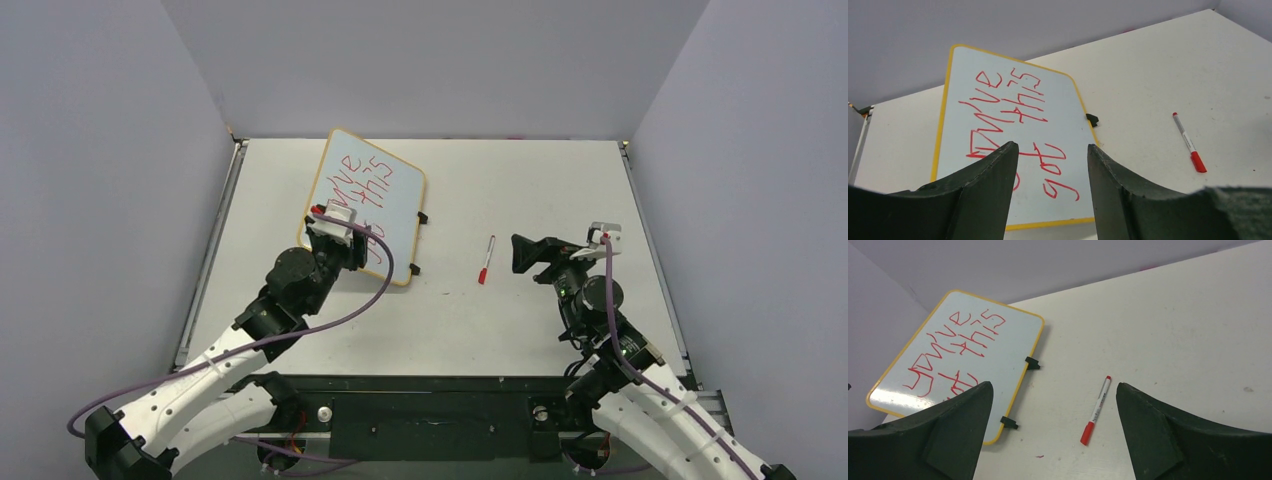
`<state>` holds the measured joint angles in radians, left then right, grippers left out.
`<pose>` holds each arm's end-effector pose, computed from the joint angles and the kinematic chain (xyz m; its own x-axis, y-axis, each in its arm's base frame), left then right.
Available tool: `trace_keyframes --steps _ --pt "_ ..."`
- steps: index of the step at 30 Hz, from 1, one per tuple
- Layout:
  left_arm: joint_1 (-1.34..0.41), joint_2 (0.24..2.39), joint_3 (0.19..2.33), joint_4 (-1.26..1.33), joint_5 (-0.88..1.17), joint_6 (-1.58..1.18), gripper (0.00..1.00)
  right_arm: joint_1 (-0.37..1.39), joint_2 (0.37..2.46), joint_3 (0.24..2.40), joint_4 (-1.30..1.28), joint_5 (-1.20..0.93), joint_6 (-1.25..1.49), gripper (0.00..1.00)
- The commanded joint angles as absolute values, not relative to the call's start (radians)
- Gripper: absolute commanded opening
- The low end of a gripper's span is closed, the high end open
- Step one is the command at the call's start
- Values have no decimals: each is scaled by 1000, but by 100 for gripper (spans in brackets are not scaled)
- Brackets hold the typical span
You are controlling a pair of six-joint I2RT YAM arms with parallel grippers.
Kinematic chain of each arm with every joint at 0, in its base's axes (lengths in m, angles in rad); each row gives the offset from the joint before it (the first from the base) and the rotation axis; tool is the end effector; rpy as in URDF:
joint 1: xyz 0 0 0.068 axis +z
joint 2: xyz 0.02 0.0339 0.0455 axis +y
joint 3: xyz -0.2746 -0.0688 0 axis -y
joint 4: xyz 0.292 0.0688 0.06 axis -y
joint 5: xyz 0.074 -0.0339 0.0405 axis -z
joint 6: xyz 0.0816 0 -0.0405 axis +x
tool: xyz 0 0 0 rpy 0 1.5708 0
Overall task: Write a sentence on the whiteboard
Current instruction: Reset both arms
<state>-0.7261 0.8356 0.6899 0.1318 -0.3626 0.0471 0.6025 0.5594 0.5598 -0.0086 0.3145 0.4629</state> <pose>0.2314 -0.1667 0.3321 0.0064 0.0532 -0.9986 0.3557 0.9332 0.0520 0.2045 0.1100 0.3181 -0.1329 0.4240 -0.8959 -0.2511 0.8600 0.4443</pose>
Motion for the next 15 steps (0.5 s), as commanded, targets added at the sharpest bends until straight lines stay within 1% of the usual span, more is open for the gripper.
trace_keyframes --steps 1,3,5,6,8,10,15 --pt "-718 765 634 233 -473 59 51 598 483 481 -38 334 508 90" --pt "-717 740 607 252 -499 56 54 598 457 451 -40 326 517 91" --pt "-714 720 583 272 -521 56 60 598 448 430 -35 321 525 91" --pt "-713 715 570 278 -527 57 65 597 451 426 -31 321 531 91" --pt "-712 710 556 292 -538 59 70 598 458 421 -28 319 536 91" --pt "-712 711 548 300 -543 62 73 598 465 425 -20 311 536 90" --pt "-711 708 535 311 -526 66 77 598 475 431 -9 299 531 90"
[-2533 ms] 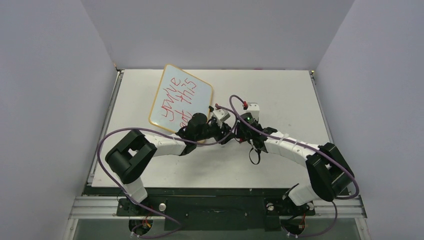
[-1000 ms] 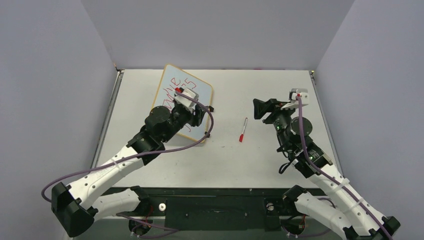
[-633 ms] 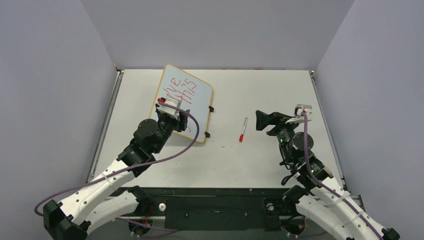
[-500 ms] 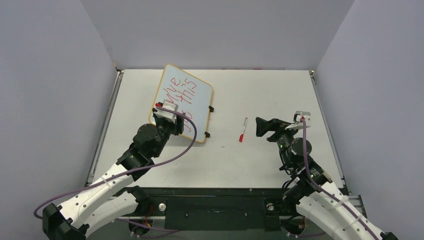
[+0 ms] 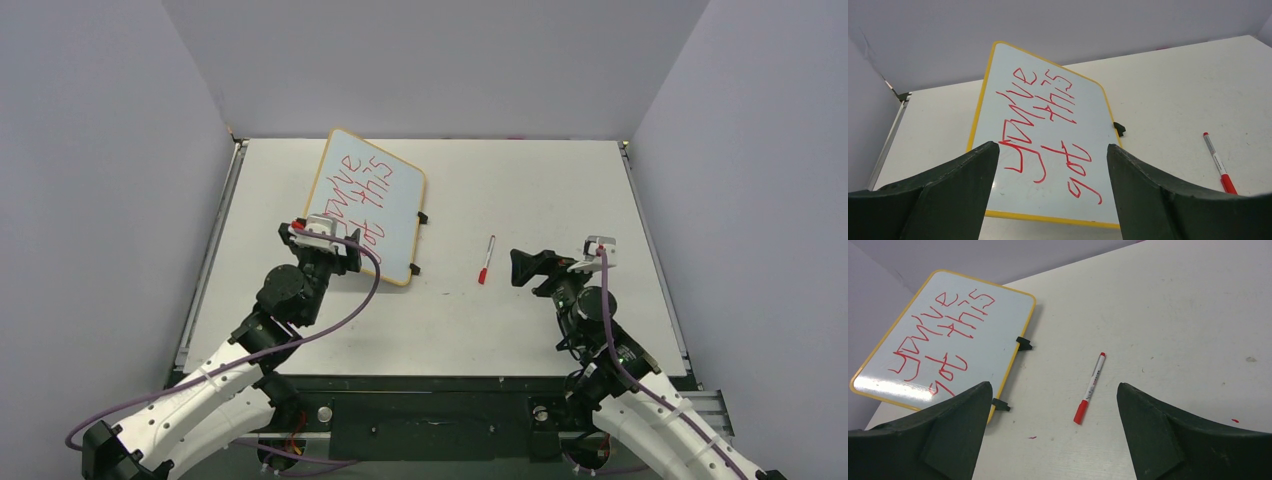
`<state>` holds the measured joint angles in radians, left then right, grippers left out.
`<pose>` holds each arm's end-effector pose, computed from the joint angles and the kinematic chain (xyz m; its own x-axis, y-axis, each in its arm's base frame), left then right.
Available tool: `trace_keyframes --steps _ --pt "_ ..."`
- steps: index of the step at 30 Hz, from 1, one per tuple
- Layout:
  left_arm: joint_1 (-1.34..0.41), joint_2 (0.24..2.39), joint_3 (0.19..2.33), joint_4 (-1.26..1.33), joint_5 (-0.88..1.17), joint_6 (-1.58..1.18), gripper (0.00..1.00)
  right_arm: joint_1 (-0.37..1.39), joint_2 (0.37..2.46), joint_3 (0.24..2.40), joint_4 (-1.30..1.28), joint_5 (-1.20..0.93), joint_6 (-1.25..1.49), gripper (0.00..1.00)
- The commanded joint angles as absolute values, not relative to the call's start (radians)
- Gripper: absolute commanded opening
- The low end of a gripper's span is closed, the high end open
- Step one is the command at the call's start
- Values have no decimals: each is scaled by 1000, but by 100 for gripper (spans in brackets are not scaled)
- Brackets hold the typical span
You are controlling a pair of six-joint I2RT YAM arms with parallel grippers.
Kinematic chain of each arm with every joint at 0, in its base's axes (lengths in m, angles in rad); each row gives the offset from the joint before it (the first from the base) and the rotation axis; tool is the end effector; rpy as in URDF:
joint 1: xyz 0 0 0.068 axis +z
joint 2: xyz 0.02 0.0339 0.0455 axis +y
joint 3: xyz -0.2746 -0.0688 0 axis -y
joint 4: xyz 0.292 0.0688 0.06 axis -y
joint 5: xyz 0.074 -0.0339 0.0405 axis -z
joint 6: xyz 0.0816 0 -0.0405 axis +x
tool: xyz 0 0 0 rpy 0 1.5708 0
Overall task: Write a sentence on the whiteboard
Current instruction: Reset both arms
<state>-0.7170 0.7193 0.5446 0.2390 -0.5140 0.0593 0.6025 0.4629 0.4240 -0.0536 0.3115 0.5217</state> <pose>0.2195 -0.1381 0.3121 0.0603 0.0159 -0.9981 0.1991 0.9796 0.0276 0.1950 0.1037 0.2707 -0.2095 0.4316 -0.8774 -0.2118 0.8560 0.4717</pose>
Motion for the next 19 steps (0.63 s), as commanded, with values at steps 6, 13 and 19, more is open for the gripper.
trace_keyframes --steps 6,13,19 --pt "-711 687 519 317 -525 65 81 597 475 426 -8 283 532 90" --pt "-712 680 520 306 -523 59 81 597 464 415 -8 272 535 89" --pt "-711 674 519 304 -517 57 81 599 464 431 -10 260 519 91"
